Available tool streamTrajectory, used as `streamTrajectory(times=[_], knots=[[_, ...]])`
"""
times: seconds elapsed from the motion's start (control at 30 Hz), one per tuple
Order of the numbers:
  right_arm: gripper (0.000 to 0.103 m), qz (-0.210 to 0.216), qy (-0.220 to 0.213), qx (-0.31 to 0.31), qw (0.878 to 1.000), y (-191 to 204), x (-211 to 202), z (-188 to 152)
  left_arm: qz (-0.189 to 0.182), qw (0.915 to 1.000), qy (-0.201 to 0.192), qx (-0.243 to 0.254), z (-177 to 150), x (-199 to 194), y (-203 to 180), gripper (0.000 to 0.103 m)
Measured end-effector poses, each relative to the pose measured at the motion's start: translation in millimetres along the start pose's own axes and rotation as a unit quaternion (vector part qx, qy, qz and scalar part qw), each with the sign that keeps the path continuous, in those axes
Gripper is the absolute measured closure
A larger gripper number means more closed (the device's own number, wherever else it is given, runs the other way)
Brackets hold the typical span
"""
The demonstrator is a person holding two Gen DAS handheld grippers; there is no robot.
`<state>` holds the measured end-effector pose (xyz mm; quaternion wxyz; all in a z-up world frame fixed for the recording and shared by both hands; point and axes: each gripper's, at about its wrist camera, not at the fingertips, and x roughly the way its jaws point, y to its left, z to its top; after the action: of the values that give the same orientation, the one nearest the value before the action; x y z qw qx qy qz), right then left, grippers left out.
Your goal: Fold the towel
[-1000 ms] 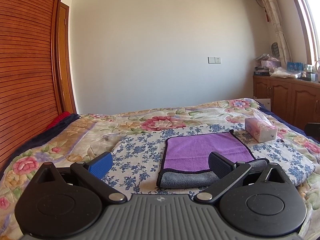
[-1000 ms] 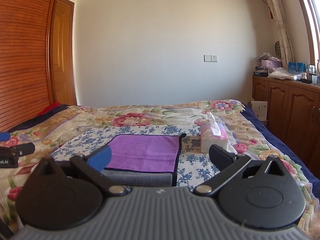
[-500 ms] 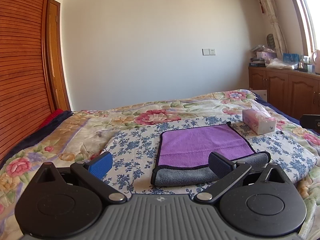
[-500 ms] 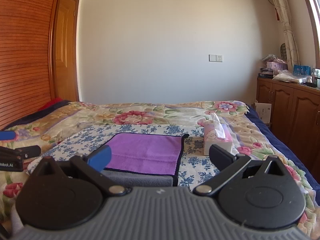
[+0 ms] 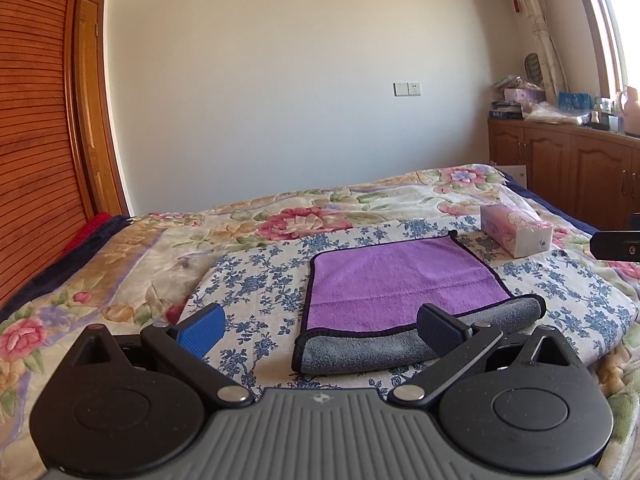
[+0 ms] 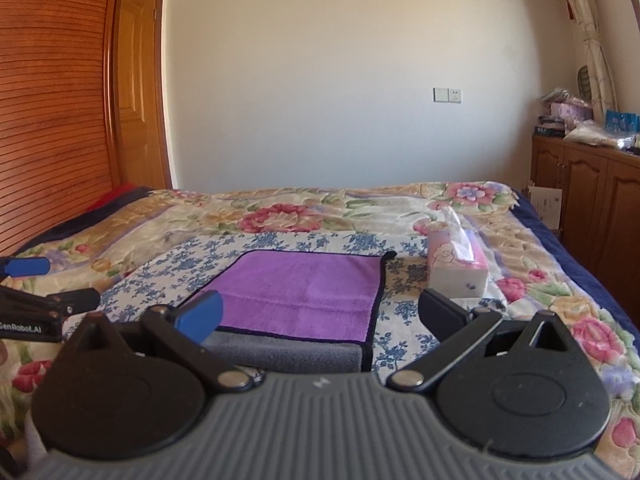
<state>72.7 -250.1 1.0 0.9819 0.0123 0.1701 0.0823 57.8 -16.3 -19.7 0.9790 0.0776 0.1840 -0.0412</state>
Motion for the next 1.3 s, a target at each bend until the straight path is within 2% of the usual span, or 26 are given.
streamTrajectory(times=[0.4,0.7,1.1,1.3], knots=[[0.000,-0.002,0.016,0.006,1.000,-9,24,3,0.001,0.9996,0.028,0.005,1,33,2,0.000],[0.000,0.000,0.022,0.002,1.000,-13,44,7,-0.010,0.9982,0.057,-0.017,0,60,10,0.000],[0.000,0.010,0.046,0.006,0.999,-22,73,6,-0.013,0.9963,0.082,-0.024,-4,96,19,0.000],[0.000,0.015,0.063,0.007,0.998,-26,83,4,-0.017,0.9952,0.092,-0.030,-6,112,24,0.010]])
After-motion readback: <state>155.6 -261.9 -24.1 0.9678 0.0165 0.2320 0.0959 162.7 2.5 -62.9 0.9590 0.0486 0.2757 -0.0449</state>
